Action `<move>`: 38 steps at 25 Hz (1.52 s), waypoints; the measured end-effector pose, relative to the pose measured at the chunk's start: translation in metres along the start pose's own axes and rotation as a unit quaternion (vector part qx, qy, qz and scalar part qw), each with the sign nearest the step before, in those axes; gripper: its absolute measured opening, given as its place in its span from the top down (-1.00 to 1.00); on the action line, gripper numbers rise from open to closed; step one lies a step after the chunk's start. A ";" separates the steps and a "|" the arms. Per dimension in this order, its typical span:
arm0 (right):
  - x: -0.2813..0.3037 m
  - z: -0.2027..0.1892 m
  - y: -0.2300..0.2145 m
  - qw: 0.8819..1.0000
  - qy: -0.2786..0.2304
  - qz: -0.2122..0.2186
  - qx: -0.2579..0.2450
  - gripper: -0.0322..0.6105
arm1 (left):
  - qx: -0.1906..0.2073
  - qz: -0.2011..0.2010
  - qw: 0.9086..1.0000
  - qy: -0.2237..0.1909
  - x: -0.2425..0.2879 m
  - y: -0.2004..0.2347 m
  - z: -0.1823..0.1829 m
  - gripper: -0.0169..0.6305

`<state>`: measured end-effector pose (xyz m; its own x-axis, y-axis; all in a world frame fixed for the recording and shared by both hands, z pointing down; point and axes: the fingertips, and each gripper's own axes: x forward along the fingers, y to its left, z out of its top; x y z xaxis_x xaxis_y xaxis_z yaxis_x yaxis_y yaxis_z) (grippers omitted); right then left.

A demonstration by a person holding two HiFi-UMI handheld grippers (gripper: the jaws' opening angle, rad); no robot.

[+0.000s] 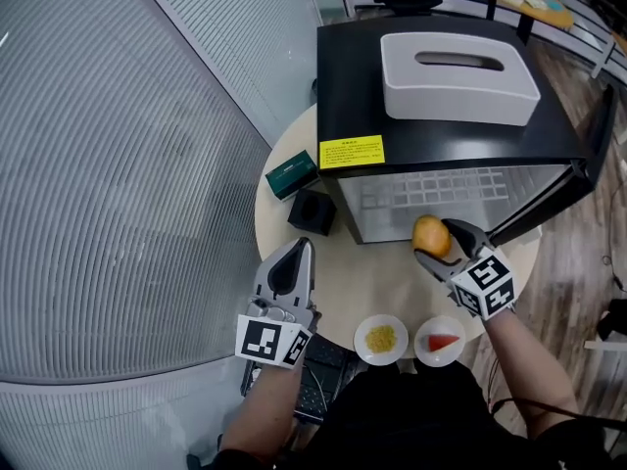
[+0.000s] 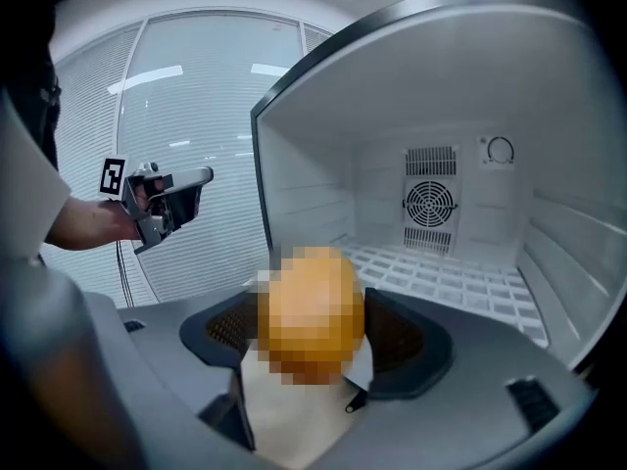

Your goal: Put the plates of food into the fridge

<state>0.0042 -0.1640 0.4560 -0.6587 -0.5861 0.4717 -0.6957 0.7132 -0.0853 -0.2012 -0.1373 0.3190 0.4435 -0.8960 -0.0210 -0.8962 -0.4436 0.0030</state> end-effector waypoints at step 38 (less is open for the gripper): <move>0.130 0.087 -0.056 0.999 -0.020 -0.029 0.012 -0.10 | -0.024 0.035 0.999 0.017 0.020 0.083 -0.026 0.93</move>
<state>-0.0674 -0.3139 0.4459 -0.6274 -0.6421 0.4405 -0.7397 0.6683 -0.0793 -0.2666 -0.1928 0.3446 0.3801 -0.9248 0.0146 -0.9240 -0.3790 0.0510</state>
